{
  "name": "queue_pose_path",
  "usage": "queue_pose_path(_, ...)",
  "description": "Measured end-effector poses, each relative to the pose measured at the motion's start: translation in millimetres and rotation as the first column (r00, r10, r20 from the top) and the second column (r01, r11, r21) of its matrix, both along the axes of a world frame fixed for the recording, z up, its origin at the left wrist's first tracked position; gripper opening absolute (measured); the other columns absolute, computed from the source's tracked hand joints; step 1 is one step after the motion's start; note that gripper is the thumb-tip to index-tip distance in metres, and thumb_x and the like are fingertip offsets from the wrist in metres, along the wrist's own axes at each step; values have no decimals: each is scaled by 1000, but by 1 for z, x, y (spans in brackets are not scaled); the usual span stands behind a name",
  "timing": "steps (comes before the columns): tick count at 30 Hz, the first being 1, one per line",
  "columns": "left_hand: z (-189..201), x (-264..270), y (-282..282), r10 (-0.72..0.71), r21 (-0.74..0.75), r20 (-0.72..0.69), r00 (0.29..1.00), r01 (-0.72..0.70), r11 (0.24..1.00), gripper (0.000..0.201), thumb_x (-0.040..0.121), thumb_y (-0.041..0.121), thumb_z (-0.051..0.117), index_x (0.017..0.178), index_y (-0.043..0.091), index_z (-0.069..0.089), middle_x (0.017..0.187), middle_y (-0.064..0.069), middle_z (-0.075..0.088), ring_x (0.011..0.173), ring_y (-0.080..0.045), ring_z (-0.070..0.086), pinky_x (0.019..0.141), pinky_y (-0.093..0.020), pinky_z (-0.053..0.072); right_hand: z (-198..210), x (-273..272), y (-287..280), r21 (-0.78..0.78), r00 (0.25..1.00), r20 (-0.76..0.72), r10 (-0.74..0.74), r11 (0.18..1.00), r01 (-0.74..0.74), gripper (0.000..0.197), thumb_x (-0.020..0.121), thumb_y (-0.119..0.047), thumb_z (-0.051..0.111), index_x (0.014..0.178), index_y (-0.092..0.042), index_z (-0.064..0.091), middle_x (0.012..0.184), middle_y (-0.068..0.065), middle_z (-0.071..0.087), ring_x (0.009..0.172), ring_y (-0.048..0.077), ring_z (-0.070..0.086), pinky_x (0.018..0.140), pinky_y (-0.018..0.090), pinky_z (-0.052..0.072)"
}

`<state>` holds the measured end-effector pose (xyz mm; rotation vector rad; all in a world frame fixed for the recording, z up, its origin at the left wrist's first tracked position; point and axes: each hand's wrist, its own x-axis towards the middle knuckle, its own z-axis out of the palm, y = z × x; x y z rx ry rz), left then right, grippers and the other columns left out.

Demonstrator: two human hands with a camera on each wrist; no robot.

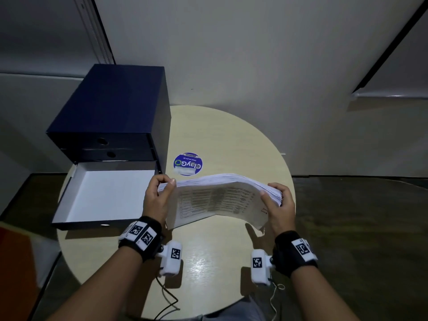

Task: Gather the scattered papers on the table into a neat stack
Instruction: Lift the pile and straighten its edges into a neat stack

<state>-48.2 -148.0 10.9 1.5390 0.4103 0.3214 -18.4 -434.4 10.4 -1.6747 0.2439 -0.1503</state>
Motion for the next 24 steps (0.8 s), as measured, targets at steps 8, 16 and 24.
queue_pose_path(8, 0, 2, 0, 91, 49, -83, 992, -87, 995, 10, 97, 22, 54, 93, 13, 56, 90, 3, 59, 81, -16, 52, 66, -29, 40, -3, 10, 11, -18, 979, -21, -201, 979, 201, 10, 93, -24, 66, 89, -17, 60, 88, -2, 62, 80, 17, 57, 67, 30, 46)
queue_pose_path(16, 2, 3, 0, 55, 40, -75, 996, -52, 998, 13, 97, 24, 53, 97, 10, 56, 88, 4, 60, 78, -15, 53, 64, -28, 41, -2, 11, 7, -35, 987, -24, -160, 987, 159, 5, 95, -22, 63, 96, -17, 60, 91, -5, 60, 82, 16, 54, 63, 28, 43)
queue_pose_path(24, -6, -6, 9, -83, 31, -80, 993, 86, 996, 29, 81, 12, 61, 105, 19, 48, 97, 4, 59, 90, -15, 60, 67, -24, 50, -23, -7, -18, -68, 987, -52, 153, 985, -156, 44, 91, -1, 66, 124, -24, 49, 111, -4, 62, 106, 17, 63, 70, 13, 52)
